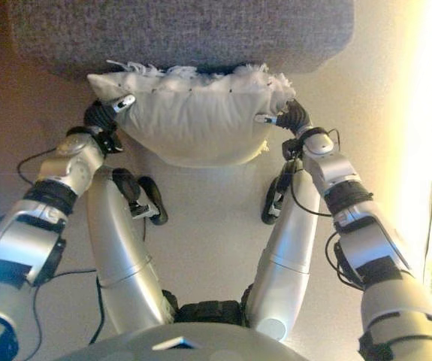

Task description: Pick up the cushion and take it to the sofa

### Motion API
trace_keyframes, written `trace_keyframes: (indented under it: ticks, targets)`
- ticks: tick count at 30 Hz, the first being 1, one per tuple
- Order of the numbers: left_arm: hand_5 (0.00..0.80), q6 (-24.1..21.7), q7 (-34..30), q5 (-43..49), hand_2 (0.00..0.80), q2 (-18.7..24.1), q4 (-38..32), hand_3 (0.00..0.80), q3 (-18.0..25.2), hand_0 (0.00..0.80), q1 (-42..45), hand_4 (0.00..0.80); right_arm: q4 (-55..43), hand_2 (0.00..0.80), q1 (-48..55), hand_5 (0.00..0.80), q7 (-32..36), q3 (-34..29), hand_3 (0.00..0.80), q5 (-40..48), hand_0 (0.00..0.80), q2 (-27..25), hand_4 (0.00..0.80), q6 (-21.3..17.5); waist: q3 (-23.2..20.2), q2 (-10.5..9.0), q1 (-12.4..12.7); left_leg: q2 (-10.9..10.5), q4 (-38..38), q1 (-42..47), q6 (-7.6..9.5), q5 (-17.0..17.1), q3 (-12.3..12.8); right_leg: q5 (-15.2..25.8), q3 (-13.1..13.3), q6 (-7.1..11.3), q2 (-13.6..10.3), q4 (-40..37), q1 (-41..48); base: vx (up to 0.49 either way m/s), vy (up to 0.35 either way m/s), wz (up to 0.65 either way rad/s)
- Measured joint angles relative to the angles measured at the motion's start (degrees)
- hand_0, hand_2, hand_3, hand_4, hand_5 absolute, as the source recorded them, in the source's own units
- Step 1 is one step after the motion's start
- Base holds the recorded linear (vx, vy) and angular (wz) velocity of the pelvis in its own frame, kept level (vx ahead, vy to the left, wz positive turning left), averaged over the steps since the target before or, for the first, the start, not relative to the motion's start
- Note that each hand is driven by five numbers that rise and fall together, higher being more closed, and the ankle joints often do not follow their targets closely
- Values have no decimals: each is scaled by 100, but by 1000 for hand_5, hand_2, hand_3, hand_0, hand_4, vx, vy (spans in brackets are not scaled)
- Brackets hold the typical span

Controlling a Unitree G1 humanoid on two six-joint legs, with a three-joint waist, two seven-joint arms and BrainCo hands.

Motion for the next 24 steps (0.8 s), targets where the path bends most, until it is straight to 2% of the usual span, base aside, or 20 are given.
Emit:
trace_keyframes:
  ticks: [1,2,3,17,20,22,24]
  targets:
    - [383,0,-1,0,383,0,-45,383,-67,383,-16,383,-42,0,-1,0,-8,0,0,-2,0,6,0,29,1,2,-3,0,1,-17,1,0,0,0,0,0,0,0,-15,0,0,0]
    - [609,0,-1,1,609,-9,-98,609,-89,609,-20,609,-72,536,0,536,-18,2,536,-2,536,8,536,42,5,9,0,-1,1,-30,1,1,0,0,0,0,-1,0,-27,0,0,0]
    - [800,0,-1,2,800,-18,-118,800,-89,800,-20,800,-103,800,0,800,-25,10,800,-8,800,8,800,48,11,19,1,-6,3,-35,0,0,1,-1,0,2,-4,0,-28,0,0,0]
    - [800,8,111,239,800,-175,-173,800,-88,800,-6,800,-410,800,-94,800,-97,194,800,-283,800,-12,800,293,272,103,18,-46,6,31,10,5,3,-4,-28,4,-48,2,67,-4,-5,1]
    - [800,3,131,237,800,-181,-174,800,-76,800,0,800,-410,800,-93,800,-105,182,800,-277,800,4,800,313,272,102,16,-47,-112,69,77,47,39,-3,-45,3,-84,-87,117,-58,-34,6]
    - [800,-20,139,230,800,-179,-174,800,-67,800,2,800,-410,800,-86,800,-135,180,800,-277,800,25,800,310,272,102,9,-24,-212,78,123,80,65,-3,-90,3,-127,-169,165,-92,4,12]
    - [800,-209,154,218,800,-246,-176,800,51,800,9,800,-417,800,-79,800,-258,133,800,-274,800,33,800,180,271,101,-3,20,-764,213,101,298,186,135,-298,-26,-117,-690,338,-125,-6,9]
